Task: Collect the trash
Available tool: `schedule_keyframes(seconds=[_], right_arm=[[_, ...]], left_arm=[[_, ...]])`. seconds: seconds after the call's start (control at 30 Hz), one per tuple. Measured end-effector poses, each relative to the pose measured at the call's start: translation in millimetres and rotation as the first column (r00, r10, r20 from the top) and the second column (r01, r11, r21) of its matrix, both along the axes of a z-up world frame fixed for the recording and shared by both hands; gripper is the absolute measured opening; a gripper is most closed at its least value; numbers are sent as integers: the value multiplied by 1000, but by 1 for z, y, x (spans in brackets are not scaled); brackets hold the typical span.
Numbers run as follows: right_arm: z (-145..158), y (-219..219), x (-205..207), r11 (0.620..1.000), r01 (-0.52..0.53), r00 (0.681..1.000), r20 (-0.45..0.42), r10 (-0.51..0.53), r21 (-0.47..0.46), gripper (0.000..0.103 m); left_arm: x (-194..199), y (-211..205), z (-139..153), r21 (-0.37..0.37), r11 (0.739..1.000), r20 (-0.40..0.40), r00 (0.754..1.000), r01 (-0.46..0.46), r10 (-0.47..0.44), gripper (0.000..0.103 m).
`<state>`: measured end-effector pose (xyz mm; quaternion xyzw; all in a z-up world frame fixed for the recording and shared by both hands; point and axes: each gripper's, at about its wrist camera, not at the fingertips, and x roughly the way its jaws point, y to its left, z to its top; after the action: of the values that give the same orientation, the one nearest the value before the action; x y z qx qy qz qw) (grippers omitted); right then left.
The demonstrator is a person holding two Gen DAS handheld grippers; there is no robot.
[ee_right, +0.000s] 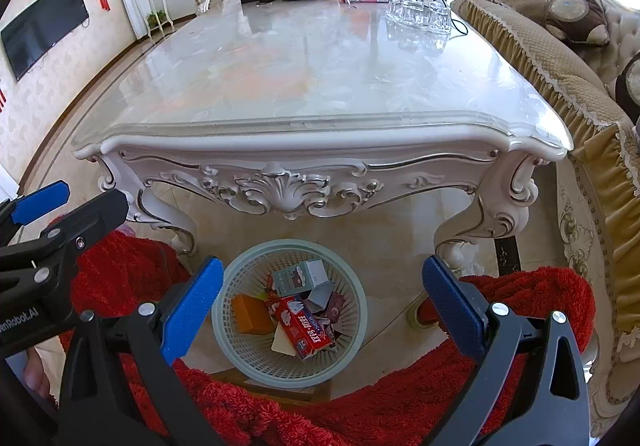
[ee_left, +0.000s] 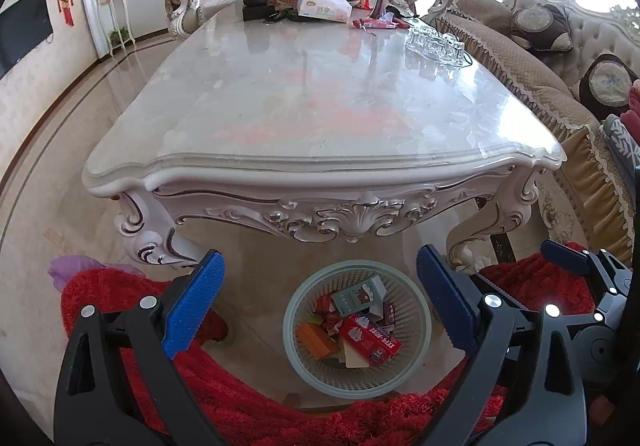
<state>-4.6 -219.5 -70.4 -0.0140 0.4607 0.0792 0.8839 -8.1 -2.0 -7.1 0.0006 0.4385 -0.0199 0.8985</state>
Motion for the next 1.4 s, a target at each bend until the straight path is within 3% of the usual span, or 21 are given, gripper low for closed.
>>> schedule_keyframes(seconds=[0.37, 0.73, 1.4], right_arm=[[-1, -3, 0, 1000, 2, 1000, 1, -2, -1, 96], [-3, -1, 0, 1000, -1, 1000, -5, 1, 2, 96], [-9, 3, 2, 1000, -3, 1000, -23, 3, 3, 96]], left_arm=[[-1, 2, -3, -14, 1000, -6, 1000, -1, 0, 94], [-1, -5, -4, 29, 1000, -6, 1000, 9, -8, 94], [-1, -2, -8, 8, 1000, -16, 1000, -1, 2, 94]])
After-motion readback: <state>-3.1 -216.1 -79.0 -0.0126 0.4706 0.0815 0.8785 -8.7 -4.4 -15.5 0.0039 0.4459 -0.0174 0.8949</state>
